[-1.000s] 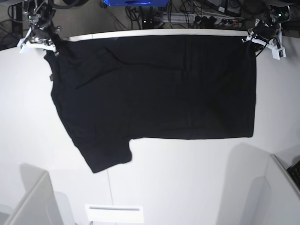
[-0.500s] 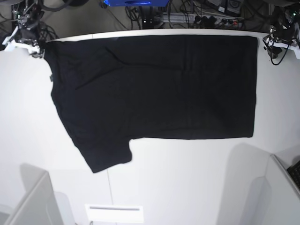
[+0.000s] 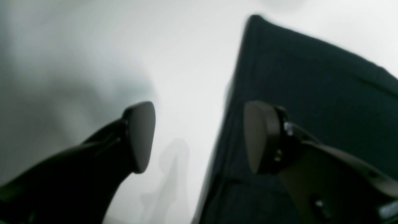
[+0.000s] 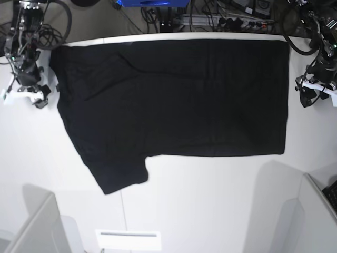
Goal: Fold the T-shirt properly
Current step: 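Move both grippers down the shirt sides to the hem corners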
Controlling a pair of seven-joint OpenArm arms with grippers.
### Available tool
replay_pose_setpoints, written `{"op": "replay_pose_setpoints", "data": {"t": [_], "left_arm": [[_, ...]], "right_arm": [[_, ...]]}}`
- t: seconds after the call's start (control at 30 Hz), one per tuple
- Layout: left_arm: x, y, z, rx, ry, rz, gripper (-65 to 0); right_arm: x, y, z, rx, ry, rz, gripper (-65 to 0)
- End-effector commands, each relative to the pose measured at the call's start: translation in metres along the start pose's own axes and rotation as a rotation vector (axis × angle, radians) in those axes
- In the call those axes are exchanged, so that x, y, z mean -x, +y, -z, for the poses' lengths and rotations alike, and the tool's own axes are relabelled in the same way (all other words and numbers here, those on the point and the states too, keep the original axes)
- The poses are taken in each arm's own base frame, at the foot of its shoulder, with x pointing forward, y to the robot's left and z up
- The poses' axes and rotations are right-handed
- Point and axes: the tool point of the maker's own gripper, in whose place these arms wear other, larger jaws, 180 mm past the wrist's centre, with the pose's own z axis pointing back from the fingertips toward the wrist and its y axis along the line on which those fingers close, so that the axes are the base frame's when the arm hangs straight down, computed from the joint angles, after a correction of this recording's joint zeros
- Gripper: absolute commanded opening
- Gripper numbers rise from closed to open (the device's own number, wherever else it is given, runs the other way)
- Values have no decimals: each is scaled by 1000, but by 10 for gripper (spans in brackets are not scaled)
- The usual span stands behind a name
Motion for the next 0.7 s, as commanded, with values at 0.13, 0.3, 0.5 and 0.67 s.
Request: {"op": "replay_pose_setpoints", "data": {"t": [0.13,0.3,0.5,0.67], "left_arm": [[-34,-14,6,41,-82,36,-216],[-47,-18,7,48,-109,41,-216],[-47,-17,7,46,-111,38,-216],[-45,-8,8,-9,-95,84,-216]], "right_arm": [[-40,45,26,-101,-61,-55,-342],[-55,80,62,-130,-21,-136,-341],[-70,112,98,-125,16,-189,-260],[-73,142,118,-186,57,-268,-233]]}}
